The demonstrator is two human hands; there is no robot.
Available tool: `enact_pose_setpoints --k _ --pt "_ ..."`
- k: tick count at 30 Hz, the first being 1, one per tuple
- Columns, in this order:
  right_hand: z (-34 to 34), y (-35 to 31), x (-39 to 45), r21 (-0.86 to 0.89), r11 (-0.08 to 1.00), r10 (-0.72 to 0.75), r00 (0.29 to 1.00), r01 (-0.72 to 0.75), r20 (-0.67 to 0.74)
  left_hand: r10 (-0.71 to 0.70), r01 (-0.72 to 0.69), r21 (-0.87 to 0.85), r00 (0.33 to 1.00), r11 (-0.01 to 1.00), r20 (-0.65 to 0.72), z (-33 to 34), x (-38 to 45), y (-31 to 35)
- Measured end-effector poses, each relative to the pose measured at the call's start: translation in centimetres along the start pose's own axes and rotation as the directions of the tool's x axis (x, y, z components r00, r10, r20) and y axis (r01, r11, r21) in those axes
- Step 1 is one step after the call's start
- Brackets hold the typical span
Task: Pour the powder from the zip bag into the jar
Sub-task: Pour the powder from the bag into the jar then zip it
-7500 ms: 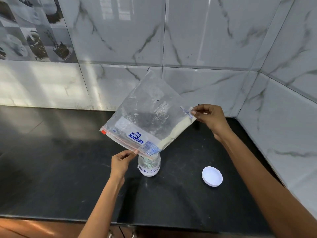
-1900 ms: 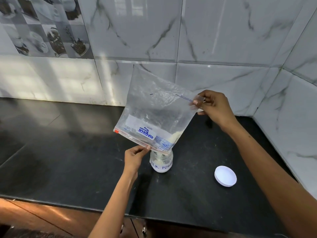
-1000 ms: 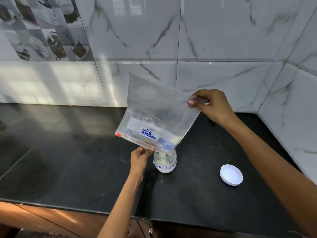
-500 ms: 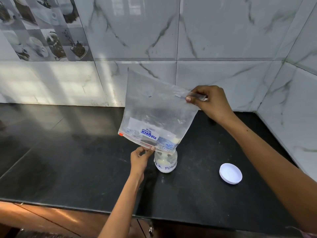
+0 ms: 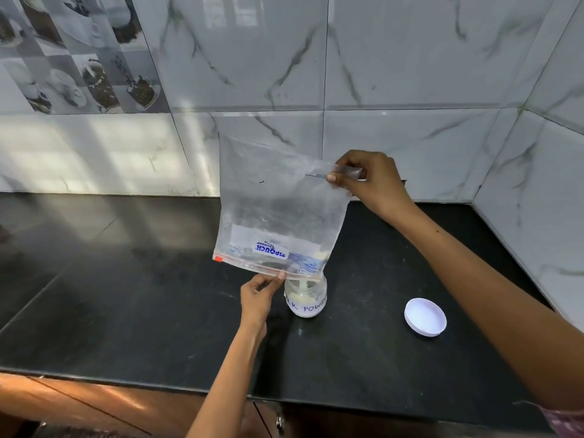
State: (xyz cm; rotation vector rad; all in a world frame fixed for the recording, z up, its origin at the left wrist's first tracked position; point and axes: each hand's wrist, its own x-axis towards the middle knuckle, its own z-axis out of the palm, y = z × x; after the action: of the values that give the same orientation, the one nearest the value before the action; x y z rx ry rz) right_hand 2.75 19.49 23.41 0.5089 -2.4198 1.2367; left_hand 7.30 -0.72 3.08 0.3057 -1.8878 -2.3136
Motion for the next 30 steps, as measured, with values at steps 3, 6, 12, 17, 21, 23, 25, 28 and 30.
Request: enact_pose_setpoints --k 3,6,12,17,21,23,25,28,30 --pt "-0.2 0.8 -0.3 0.065 0.996 0.063 0.996 -0.066 0.057 -0.006 0.006 0.0 1.0 1.0 -0.005 -0.2 -0.1 0.0" --pt "-0.3 2.8 -1.6 0.298 0.901 0.293 0.949 -0.315 0.117 -0.012 0.012 -0.009 1.0 1.0 -0.011 -0.5 0.0 -0.1" --pt "3.8 7.4 -5.5 0.32 0.768 0.448 0.822 -0.555 0.353 -0.019 0.019 -0.009 1.0 1.0 0.007 -0.4 -0.2 0.2" --pt "6.9 9.1 -6.8 0.355 0.733 0.504 0.814 -0.58 0.288 -0.002 0.003 -0.011 1.0 1.0 0.016 -0.5 -0.2 0.4" --pt "7.6 9.0 -6.9 0.379 0.758 0.473 0.848 -0.53 0.239 -0.006 0.007 -0.034 0.999 0.999 0.043 -0.9 -0.2 0.3" --pt "7.7 8.9 -6.9 0.388 0.781 0.442 0.872 -0.49 0.211 -0.02 0.023 -0.053 0.998 0.998 0.063 -0.9 -0.2 0.3" --pt "7.6 8.9 -7.0 0.392 0.793 0.424 0.885 -0.466 0.194 -0.024 0.03 -0.08 0.997 0.996 0.08 -0.9 -0.2 0.3" --pt "7.4 8.9 -7.1 0.396 0.802 0.407 0.894 -0.447 0.185 -0.006 0.017 -0.12 0.996 0.993 0.094 -0.8 0.2 0.5" --pt "7.2 9.0 -7.3 0.398 0.807 0.396 0.9 -0.435 0.181 0.021 -0.004 -0.126 0.992 0.992 0.127 -0.7 0.5 0.6"
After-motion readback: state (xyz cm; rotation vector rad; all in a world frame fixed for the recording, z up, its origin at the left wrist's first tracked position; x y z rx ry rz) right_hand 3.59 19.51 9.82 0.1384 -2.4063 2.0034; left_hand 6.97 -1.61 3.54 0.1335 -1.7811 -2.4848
